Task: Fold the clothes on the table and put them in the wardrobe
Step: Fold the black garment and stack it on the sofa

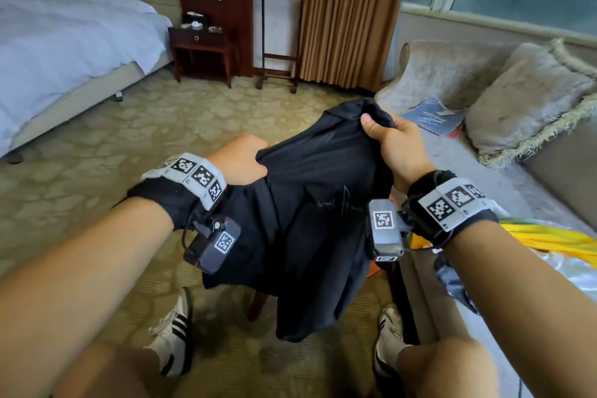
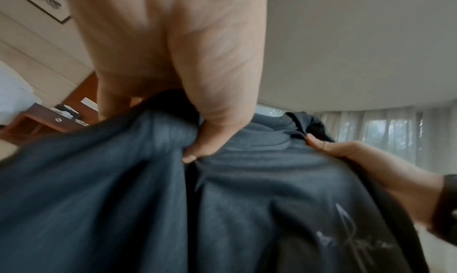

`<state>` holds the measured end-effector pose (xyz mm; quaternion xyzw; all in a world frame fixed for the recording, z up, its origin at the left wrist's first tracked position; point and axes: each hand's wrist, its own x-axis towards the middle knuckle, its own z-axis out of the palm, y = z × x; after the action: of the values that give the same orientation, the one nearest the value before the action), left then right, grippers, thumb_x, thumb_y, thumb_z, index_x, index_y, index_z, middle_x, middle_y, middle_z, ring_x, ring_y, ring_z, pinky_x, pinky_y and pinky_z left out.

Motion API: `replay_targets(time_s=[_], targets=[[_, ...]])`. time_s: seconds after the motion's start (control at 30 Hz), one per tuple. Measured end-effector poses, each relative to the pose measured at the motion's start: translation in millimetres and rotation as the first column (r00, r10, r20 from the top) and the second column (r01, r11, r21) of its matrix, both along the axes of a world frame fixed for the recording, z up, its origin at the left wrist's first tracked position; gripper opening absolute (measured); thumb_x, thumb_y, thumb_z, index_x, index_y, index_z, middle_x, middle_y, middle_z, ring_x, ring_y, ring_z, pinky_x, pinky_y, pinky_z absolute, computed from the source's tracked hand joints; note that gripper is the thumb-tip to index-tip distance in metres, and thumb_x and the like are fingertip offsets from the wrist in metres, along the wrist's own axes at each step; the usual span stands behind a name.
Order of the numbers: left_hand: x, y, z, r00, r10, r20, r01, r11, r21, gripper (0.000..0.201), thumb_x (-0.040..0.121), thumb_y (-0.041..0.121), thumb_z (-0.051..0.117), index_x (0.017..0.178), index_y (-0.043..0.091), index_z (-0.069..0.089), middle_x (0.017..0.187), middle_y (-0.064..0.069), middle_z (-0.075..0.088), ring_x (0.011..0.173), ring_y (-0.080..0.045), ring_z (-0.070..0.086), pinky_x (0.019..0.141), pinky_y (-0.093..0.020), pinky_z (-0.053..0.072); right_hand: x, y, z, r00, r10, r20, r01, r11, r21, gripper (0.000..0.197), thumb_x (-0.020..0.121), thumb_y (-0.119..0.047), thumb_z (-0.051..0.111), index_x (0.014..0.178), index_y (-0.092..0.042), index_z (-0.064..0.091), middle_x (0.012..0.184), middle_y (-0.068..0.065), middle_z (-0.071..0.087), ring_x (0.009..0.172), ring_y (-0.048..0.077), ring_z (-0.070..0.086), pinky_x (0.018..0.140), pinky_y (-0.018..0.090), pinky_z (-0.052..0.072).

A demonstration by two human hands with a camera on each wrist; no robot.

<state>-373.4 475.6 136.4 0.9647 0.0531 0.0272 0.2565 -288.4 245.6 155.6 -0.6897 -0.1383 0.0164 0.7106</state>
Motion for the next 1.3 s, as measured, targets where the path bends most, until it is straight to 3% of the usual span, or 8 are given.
replay_targets(time_s=[0.2, 0.3, 0.47, 0.53, 0.83, 1.03, 1.17, 1.3], targets=[[-17.2, 36.9, -15.0, 0.979, 0.156, 0.131, -0.172, 0.978, 0.120, 0.027, 0.085, -0.003, 0.050, 0.068, 0.017, 0.055, 0.070, -0.007, 0.056, 0.077, -0.034, 0.058, 0.062, -0.033, 0.042, 7.0, -32.7, -8.9, 0.988, -0.152, -0.028, 0.152, 0.988, 0.034, 0.010, 0.095, -0.010, 0.061, 0.089, -0.015, 0.068, 0.086, 0.001, 0.071, 0.077, 0.011, 0.068, 0.071, 0.025, 0.057], [-21.8, 41.6, -9.4, 0.972, 0.173, 0.159, -0.189, 0.978, 0.092, 0.028, 0.092, 0.001, 0.046, 0.072, 0.018, 0.056, 0.069, -0.004, 0.055, 0.069, -0.029, 0.053, 0.053, -0.030, 0.034, 17.2, -50.8, -15.1, 0.958, -0.278, 0.063, 0.285, 0.948, -0.143, 0.012, 0.091, -0.006, 0.060, 0.088, -0.016, 0.066, 0.089, 0.006, 0.069, 0.090, 0.022, 0.066, 0.086, 0.038, 0.054], [-23.0, 29.7, 2.0, 0.929, 0.181, 0.324, -0.187, 0.982, -0.012, 0.018, 0.098, 0.012, 0.051, 0.101, 0.003, 0.066, 0.099, -0.015, 0.068, 0.096, -0.031, 0.061, 0.085, -0.036, 0.048, 13.4, -56.1, -23.8, 0.929, -0.358, 0.094, 0.370, 0.903, -0.220, 0.010, 0.076, -0.020, 0.051, 0.079, -0.017, 0.059, 0.081, 0.010, 0.059, 0.081, 0.022, 0.055, 0.076, 0.041, 0.047], [-29.4, 27.0, 11.0, 0.903, 0.185, 0.388, -0.192, 0.981, -0.022, 0.019, 0.097, 0.014, 0.053, 0.097, 0.001, 0.067, 0.096, -0.017, 0.068, 0.095, -0.032, 0.061, 0.082, -0.033, 0.044, 4.9, -60.5, -20.3, 0.925, -0.361, 0.121, 0.380, 0.898, -0.223, 0.007, 0.075, -0.022, 0.049, 0.071, -0.019, 0.054, 0.076, 0.006, 0.058, 0.079, 0.020, 0.053, 0.077, 0.042, 0.047], [-72.9, 2.3, 89.9, 0.712, 0.253, 0.655, -0.292, 0.955, -0.052, 0.042, 0.093, 0.036, 0.060, 0.068, 0.001, 0.057, 0.063, -0.006, 0.050, 0.071, -0.025, 0.048, 0.067, -0.032, 0.034, -39.0, -96.7, 35.2, 0.887, -0.418, 0.198, 0.420, 0.907, 0.033, 0.015, 0.069, -0.027, 0.066, 0.058, -0.020, 0.060, 0.060, -0.010, 0.054, 0.069, 0.010, 0.048, 0.066, 0.030, 0.040], [-91.8, -10.5, 115.9, 0.630, 0.284, 0.723, -0.305, 0.946, -0.106, 0.051, 0.095, 0.043, 0.055, 0.070, -0.001, 0.047, 0.069, -0.015, 0.045, 0.071, -0.027, 0.041, 0.064, -0.030, 0.026, -66.3, -98.7, 62.5, 0.915, -0.338, 0.221, 0.302, 0.936, 0.181, 0.023, 0.084, 0.001, 0.064, 0.069, -0.016, 0.066, 0.054, -0.017, 0.060, 0.059, 0.001, 0.054, 0.059, 0.020, 0.047], [-95.6, 4.2, 113.4, 0.688, 0.291, 0.665, -0.270, 0.953, -0.137, 0.055, 0.088, 0.050, 0.063, 0.075, -0.002, 0.051, 0.075, -0.014, 0.047, 0.074, -0.025, 0.044, 0.066, -0.033, 0.031, -55.7, -111.2, 57.3, 0.897, -0.359, 0.257, 0.355, 0.933, 0.066, 0.012, 0.083, -0.011, 0.069, 0.071, -0.010, 0.069, 0.064, -0.009, 0.061, 0.060, 0.001, 0.054, 0.062, 0.022, 0.047], [-78.5, 16.0, 91.7, 0.783, 0.281, 0.555, -0.308, 0.950, -0.046, 0.043, 0.090, 0.044, 0.063, 0.080, 0.004, 0.052, 0.082, -0.015, 0.054, 0.085, -0.032, 0.053, 0.071, -0.035, 0.035, -31.6, -109.8, 34.5, 0.833, -0.455, 0.315, 0.521, 0.837, -0.170, 0.023, 0.085, -0.027, 0.070, 0.103, -0.014, 0.077, 0.085, 0.004, 0.069, 0.085, 0.018, 0.064, 0.084, 0.036, 0.053]])
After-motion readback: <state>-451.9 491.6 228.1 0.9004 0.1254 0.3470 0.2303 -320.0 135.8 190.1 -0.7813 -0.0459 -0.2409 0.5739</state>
